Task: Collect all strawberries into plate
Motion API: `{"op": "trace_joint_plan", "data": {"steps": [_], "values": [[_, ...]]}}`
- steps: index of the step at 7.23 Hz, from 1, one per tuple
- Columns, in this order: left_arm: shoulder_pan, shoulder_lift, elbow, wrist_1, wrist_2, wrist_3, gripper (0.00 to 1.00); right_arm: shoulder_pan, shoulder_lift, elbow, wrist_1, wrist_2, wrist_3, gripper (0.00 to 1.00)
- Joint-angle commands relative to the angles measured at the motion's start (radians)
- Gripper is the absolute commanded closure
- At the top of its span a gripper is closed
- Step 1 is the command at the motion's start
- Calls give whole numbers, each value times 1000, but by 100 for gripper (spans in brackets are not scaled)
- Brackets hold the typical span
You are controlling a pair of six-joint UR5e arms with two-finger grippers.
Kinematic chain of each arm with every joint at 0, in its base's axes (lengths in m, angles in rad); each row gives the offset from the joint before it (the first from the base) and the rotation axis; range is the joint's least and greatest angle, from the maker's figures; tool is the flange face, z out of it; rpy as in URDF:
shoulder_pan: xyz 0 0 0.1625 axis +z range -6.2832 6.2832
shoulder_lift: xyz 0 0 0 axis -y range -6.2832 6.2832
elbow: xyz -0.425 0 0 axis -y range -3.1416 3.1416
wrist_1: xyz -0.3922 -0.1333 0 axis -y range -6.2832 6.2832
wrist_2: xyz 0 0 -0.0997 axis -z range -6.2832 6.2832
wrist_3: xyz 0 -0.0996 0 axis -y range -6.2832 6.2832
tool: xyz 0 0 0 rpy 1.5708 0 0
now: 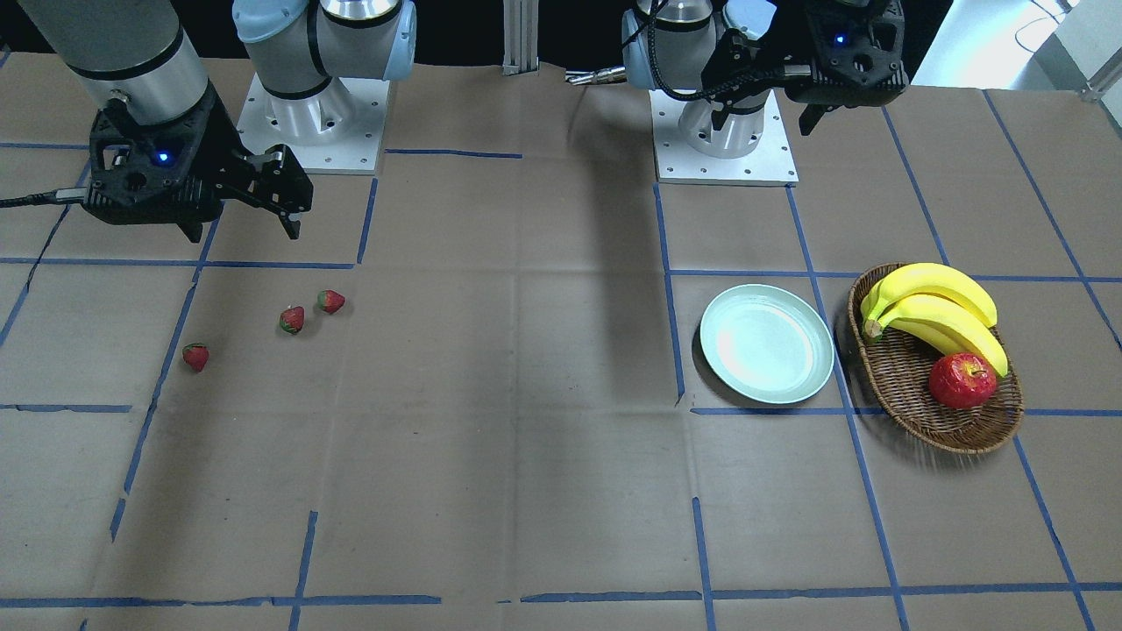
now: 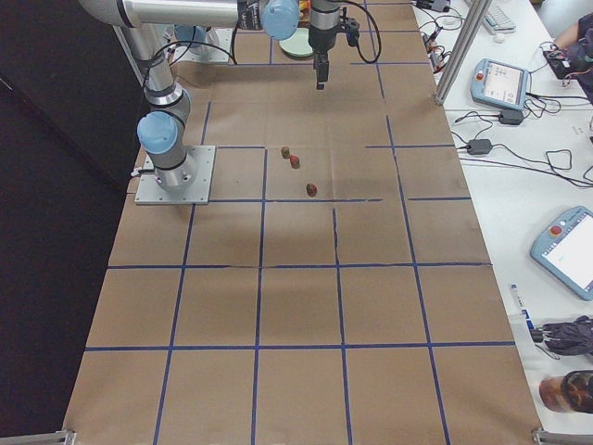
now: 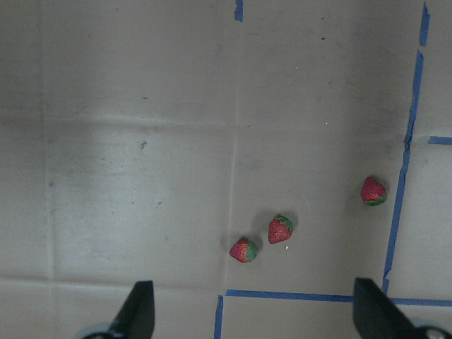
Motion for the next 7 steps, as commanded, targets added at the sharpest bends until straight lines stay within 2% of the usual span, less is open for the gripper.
{"op": "trace_joint_plan", "data": {"steps": [1,5,7], "values": [[0,-2,-2,-2,-3,-1,0,0,0,2,0,0,0,0],[0,-12,-2,-2,3,1,0,0,0,12,6,2,0,0],[0,-18,-3,-2,11,1,0,-21,-9,62,3,0,-8,0]]}}
